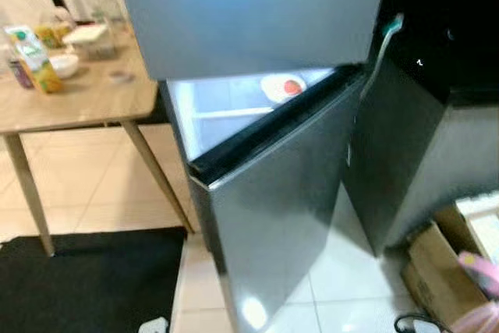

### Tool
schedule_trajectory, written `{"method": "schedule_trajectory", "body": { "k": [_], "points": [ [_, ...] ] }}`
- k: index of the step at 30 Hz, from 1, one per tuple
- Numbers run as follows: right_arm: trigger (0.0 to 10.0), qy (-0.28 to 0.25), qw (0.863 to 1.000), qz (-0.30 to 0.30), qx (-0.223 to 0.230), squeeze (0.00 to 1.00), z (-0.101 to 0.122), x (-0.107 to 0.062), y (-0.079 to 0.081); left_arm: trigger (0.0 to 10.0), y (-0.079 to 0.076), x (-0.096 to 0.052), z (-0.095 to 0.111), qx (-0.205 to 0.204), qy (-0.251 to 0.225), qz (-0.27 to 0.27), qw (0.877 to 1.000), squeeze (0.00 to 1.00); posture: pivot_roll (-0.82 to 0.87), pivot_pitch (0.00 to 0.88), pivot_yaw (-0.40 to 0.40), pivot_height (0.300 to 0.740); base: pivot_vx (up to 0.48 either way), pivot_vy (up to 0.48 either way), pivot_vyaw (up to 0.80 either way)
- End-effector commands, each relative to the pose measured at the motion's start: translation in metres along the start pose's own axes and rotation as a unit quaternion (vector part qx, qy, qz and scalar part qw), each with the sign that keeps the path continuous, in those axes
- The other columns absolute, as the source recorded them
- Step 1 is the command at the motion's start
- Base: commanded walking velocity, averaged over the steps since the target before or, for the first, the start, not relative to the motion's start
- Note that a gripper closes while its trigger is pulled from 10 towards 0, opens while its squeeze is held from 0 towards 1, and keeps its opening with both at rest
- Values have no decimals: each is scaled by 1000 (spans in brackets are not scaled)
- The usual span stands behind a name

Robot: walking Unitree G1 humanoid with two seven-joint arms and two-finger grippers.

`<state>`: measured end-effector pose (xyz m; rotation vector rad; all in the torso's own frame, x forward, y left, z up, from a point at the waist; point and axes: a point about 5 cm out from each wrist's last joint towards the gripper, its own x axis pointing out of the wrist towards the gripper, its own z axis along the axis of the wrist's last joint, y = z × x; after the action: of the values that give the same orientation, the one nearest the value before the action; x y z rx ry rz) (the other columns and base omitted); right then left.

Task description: Restocking fridge

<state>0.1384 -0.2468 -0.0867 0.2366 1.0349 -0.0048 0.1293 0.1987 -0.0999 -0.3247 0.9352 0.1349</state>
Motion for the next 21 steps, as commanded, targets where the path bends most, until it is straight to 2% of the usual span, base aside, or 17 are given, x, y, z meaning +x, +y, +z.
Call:
{"method": "schedule_trajectory", "body": {
  "k": [1,16,19,21],
  "points": [
    [10000,-5,1000,-2,-1,0,2,0,0,10000,4,-3,-8,-3,15,9,1000,0,-93,0,10,740,0,0,775],
    [10000,-21,1000,-5,6,0,5,1,1,10000,4,-3,-9,2,20,8,1000,0,-96,0,10,740,0,0,765],
    [10000,-27,999,-19,6,0,7,1,0,10000,4,-3,-10,8,27,6,1000,0,-96,0,10,740,0,0,0],
    [10000,-27,999,-22,4,0,8,1,0,10000,3,-3,-12,19,36,1,999,0,-96,0,10,740,0,-437,0]
  ]
}}
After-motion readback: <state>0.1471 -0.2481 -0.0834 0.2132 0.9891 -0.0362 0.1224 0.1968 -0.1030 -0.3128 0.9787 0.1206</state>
